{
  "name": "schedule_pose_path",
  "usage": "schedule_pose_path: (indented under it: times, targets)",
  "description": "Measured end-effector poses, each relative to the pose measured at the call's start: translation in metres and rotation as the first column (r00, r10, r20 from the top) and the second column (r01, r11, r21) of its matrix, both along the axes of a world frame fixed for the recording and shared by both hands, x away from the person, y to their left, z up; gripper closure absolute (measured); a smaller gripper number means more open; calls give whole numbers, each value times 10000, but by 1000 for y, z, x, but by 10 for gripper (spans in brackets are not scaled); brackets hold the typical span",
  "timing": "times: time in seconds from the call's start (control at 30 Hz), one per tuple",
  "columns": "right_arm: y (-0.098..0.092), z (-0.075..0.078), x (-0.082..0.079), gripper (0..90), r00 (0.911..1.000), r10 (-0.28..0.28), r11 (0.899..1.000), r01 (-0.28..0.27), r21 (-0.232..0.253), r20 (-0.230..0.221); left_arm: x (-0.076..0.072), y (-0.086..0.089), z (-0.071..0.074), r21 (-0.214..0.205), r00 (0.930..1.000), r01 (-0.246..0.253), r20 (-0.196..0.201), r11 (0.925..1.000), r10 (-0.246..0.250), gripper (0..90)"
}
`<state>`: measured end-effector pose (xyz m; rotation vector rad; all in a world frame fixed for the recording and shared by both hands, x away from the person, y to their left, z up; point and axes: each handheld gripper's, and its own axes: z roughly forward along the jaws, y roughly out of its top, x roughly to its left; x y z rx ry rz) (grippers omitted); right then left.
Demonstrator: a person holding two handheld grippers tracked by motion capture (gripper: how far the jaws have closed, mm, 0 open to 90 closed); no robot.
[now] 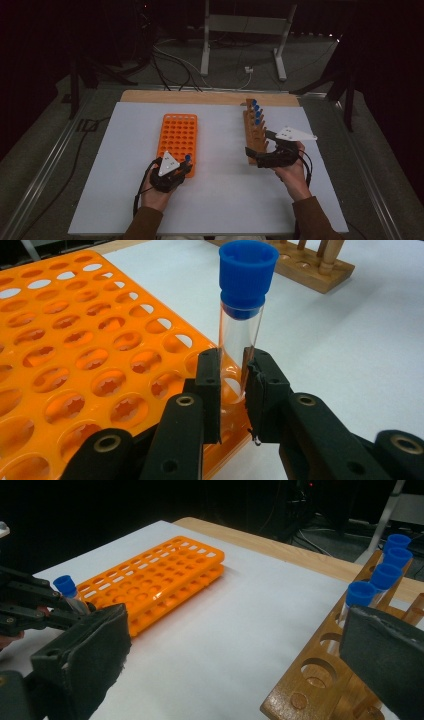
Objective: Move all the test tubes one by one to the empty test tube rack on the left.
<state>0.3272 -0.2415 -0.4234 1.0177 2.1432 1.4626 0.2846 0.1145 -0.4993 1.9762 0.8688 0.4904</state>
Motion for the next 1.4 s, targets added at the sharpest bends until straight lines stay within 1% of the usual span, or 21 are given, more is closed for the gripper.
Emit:
schedule_pose_path:
  times: [0.13, 0.17, 0.2, 0.23, 0.33, 0.43, 0.57, 0.67, 0.8, 0.87, 0.9, 0.97, 1.0, 1.07, 1.13, 1.23, 1.3, 1.33, 1.4]
  targets:
    - [0, 0, 0, 0, 10000, 7, 10000, -7, -2, 24, -1, 0, 0, 21, 10000, 14, 43, 10000, -14, 783]
    - [0, 0, 0, 0, 10000, -1, 10000, 1, 5, 20, -1, 1, 0, -22, 10000, 37, 22, 10000, -37, 778]
    - [0, 0, 0, 0, 10000, -5, 10000, 5, 13, 14, 0, 1, -1, -173, 9999, 110, -49, 9998, -111, 767]
    - [0, 0, 1, 0, 10000, -7, 10000, 7, 18, 16, 0, 2, -1, -271, 9997, 208, -79, 9994, -210, 732]
    - [-1, 0, 1, 0, 10000, -32, 10000, 32, 62, 13, 0, 3, 0, -395, 9997, 218, -108, 9990, -223, 630]
    - [-1, 0, 1, 0, 10000, -45, 10000, 44, 78, 44, -1, 7, 2, -548, 9999, 147, -50, 9984, -150, 565]
    - [-1, 0, 1, 0, 10000, -80, 9999, 79, 94, 57, -2, 15, 9, -1140, 10000, 61, 19, 9935, -59, 483]
    - [-2, 1, 2, 0, 9999, -123, 9998, 121, 124, 90, -3, 24, 17, -1627, 9996, -116, 231, 9866, 155, 412]
    - [-4, 3, 3, 0, 9997, -216, 9995, 214, 234, 102, -5, 33, 23, -1974, 9980, -428, 379, 9794, 512, 347]
    - [-5, 3, 5, 0, 9996, -285, 9992, 282, 279, 83, -6, 36, 26, -1961, 9960, -648, 474, 9784, 754, 276]
    - [-5, 4, 6, 0, 9995, -322, 9990, 319, 301, 73, -7, 37, 26, -1995, 9955, -712, 466, 9773, 821, 257]
    - [-6, 4, 8, 0, 9991, -406, 9988, 403, 266, 105, -8, 40, 29, -1950, 9929, -949, 523, 9762, 1070, 204]
    - [-6, 5, 10, 0, 9984, -564, 9983, 563, 176, 100, -8, 41, 30, -1971, 9926, -961, 535, 9757, 1085, 178]
    - [-5, 7, 12, 0, 9976, -680, 9977, 679, 92, 155, -9, 45, 33, -2083, 9902, -1098, 614, 9719, 1250, 173]
    - [-5, 9, 15, 16, 9965, -809, 9967, 807, 119, 193, -10, 49, 36, -2104, 9872, -1258, 698, 9695, 1433, 162]
    - [-7, 11, 22, 19, 9944, -1032, 9946, 1030, 113, 245, -10, 54, 38, -2072, 9825, -1537, 720, 9662, 1717, 92]
    - [-9, 11, 27, 30, 9922, -1222, 9925, 1221, 71, 229, -9, 56, 38, -2118, 9785, -1786, 637, 9608, 1959, 43]
    - [-10, 11, 31, 32, 9909, -1326, 9912, 1326, 29, 214, -9, 58, 39, -2140, 9773, -1831, 665, 9595, 2013, 19]
    - [-12, 9, 38, 51, 9884, -1509, 9885, 1510, -79, 148, -9, 59, 39, -2224, 9744, -1928, 715, 9557, 2132, 8]
